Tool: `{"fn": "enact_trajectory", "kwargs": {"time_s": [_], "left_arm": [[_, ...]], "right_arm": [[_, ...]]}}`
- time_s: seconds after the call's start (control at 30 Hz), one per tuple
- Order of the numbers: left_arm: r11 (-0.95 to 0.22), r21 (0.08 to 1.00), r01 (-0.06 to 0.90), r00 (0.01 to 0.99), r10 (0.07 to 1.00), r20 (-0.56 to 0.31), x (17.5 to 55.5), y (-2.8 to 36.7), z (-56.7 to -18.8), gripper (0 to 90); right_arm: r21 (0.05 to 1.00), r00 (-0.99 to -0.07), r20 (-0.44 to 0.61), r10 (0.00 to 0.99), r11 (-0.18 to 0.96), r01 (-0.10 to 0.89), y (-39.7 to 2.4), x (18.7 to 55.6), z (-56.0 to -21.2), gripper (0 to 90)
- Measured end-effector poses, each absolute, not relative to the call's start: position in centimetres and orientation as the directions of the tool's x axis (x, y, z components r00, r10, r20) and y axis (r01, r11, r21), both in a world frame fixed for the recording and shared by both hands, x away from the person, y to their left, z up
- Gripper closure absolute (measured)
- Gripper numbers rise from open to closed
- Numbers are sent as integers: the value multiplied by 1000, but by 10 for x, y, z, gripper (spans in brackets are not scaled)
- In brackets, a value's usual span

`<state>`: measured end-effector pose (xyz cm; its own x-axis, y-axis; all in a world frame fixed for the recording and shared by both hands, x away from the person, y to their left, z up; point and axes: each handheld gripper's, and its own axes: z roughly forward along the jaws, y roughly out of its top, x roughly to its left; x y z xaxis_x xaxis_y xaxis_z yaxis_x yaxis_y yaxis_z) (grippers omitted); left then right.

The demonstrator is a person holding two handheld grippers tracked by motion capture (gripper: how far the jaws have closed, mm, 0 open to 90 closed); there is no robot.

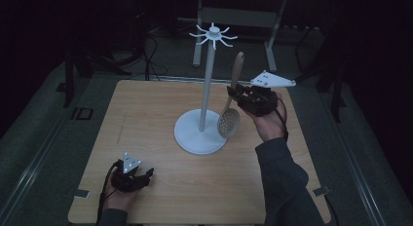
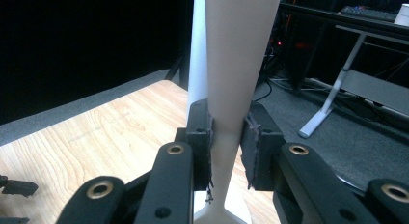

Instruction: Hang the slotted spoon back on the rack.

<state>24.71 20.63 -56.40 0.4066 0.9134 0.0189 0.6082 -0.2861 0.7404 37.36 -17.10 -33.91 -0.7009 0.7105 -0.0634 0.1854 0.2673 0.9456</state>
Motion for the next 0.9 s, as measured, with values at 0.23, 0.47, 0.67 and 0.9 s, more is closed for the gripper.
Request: {"fn": "enact_trajectory", "kwargs": {"time_s": [0.23, 0.47, 0.67, 0.9], "left_arm": [[-287, 740, 609, 407, 913, 20, 247, 206, -564, 381], [-285, 738, 611, 404, 915, 18, 247, 207, -564, 382], [-285, 738, 611, 405, 914, 18, 247, 207, -563, 381], [-285, 738, 612, 405, 914, 17, 247, 207, -564, 381]], "right_arm": [[946, -698, -66, 713, 268, 185, -170, 373, -336, 752], [945, -695, -72, 715, 273, 182, -168, 375, -331, 752], [945, -697, -72, 714, 271, 180, -165, 376, -327, 752], [945, -697, -64, 715, 269, 189, -164, 377, -326, 752]]}}
